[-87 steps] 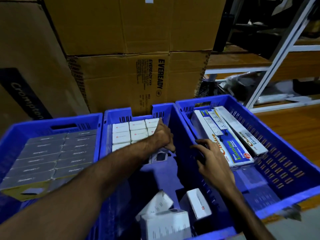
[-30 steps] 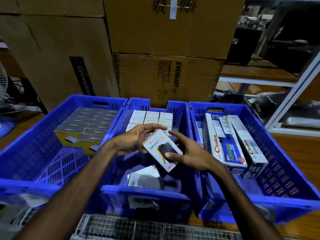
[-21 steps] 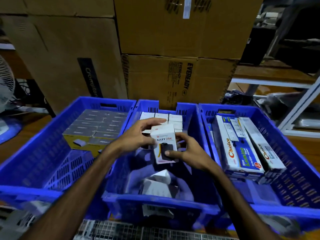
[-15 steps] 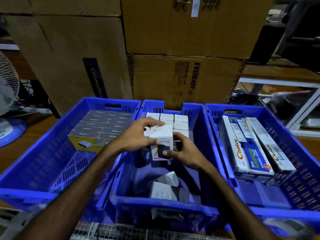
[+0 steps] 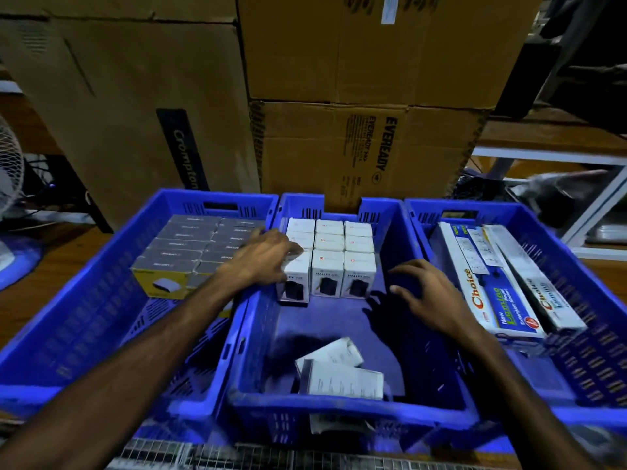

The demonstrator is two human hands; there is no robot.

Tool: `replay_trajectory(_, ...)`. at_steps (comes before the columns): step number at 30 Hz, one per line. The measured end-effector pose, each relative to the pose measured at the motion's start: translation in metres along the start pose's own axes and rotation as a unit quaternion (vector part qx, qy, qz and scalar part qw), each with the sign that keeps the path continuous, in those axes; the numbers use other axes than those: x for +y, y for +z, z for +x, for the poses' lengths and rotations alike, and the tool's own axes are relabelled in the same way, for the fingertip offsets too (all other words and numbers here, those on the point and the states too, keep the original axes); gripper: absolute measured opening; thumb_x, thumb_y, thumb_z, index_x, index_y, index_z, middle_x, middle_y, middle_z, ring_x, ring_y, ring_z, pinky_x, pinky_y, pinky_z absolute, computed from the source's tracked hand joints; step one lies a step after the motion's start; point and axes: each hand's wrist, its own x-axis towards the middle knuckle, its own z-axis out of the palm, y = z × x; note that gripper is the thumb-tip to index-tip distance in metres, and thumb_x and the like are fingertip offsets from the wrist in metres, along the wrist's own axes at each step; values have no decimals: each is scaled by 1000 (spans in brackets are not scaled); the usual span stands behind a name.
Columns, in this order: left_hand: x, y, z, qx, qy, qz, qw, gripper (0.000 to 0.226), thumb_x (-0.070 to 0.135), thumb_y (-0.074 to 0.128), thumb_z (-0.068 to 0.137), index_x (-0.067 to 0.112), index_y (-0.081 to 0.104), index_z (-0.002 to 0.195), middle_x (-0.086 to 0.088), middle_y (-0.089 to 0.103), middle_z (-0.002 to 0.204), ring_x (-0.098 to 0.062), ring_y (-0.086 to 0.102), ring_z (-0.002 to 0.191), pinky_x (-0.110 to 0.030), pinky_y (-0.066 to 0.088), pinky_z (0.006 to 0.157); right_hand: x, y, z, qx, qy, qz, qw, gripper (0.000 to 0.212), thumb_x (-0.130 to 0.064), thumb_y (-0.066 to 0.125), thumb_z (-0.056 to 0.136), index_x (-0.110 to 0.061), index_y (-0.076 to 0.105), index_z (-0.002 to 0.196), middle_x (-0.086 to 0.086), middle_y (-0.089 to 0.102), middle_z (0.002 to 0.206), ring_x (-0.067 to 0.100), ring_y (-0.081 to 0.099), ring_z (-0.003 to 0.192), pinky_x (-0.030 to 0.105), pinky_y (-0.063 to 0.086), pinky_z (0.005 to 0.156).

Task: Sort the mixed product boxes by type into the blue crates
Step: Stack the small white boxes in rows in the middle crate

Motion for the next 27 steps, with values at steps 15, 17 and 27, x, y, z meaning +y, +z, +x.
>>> replay_trajectory(15, 39, 27, 18, -60, -34, 244, 967, 40, 39, 72, 86, 24, 65, 122, -3, 73, 120, -26, 61, 120, -55, 23, 120, 15, 6, -12, 36, -8, -6, 999, 24, -35, 71, 93, -23, 74, 114, -9, 63, 123, 19, 65, 114, 40, 53, 93)
replay_trajectory(17, 43, 27, 11, -54, -47, 235, 969, 39, 33, 72, 86, 22, 65, 122, -5, 72, 119, -27, 61, 119, -56, 21, 121, 14, 6, -13, 34, -6, -17, 999, 25, -35, 70, 94, -22, 74, 114, -8, 63, 123, 20, 65, 114, 39, 53, 90)
replay_trajectory(27, 124, 23, -31, -50, 31, -83, 995, 56, 58, 70, 84, 27, 61, 130, 0, 70, 123, -26, 62, 117, -39, 47, 91, 14, 8, -12, 42, -6, -6, 999, 22, -37, 68, 94, -23, 74, 110, -6, 63, 119, 23, 65, 110, 42, 53, 90)
